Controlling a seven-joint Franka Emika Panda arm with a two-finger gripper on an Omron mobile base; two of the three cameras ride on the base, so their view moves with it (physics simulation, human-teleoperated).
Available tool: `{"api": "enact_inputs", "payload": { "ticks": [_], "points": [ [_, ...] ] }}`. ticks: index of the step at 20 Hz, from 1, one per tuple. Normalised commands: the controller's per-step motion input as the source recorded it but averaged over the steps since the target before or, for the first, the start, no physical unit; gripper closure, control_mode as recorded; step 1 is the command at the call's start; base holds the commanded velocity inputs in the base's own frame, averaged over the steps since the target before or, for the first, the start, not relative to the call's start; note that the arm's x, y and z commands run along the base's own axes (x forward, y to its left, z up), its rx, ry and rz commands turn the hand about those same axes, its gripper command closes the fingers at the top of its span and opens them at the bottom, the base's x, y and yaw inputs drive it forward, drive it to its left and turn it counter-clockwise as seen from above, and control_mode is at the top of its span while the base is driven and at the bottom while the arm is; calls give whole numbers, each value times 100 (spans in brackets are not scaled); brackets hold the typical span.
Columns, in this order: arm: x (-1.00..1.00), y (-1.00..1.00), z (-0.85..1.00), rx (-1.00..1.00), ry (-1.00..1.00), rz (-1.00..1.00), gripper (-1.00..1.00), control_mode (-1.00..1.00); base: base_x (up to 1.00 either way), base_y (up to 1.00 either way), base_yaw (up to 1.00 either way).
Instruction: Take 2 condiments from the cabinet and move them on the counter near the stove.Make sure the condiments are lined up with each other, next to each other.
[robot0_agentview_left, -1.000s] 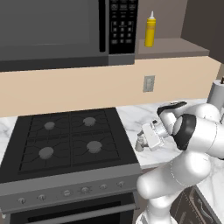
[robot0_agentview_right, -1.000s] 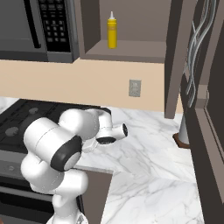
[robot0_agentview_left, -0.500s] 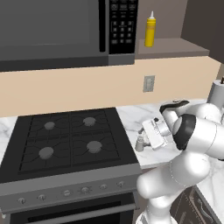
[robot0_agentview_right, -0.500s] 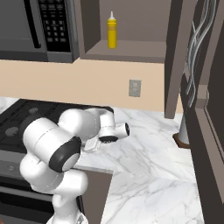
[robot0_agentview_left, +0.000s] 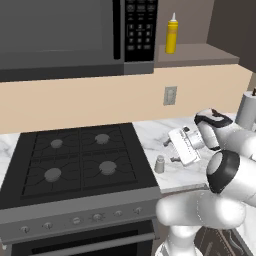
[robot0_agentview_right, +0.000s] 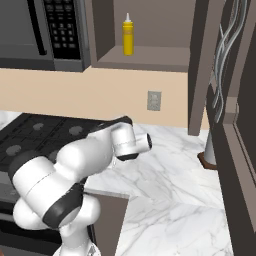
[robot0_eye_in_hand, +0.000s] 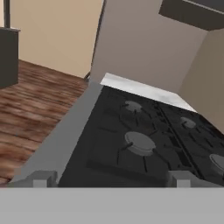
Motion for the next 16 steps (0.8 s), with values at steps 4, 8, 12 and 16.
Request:
{"api": "enact_inputs", "payload": {
  "ticks": [4,8,12,16],
  "points": [
    [-56,0,57,0,12,-4,-100,-100,0,0,0],
    [-45,18,45,0,14,-19,-100,-100,0,0,0],
    [-38,15,47,0,19,-38,-100,-100,0,0,0],
    [-38,6,27,0,25,-48,-100,-100,0,0,0]
  ]
}}
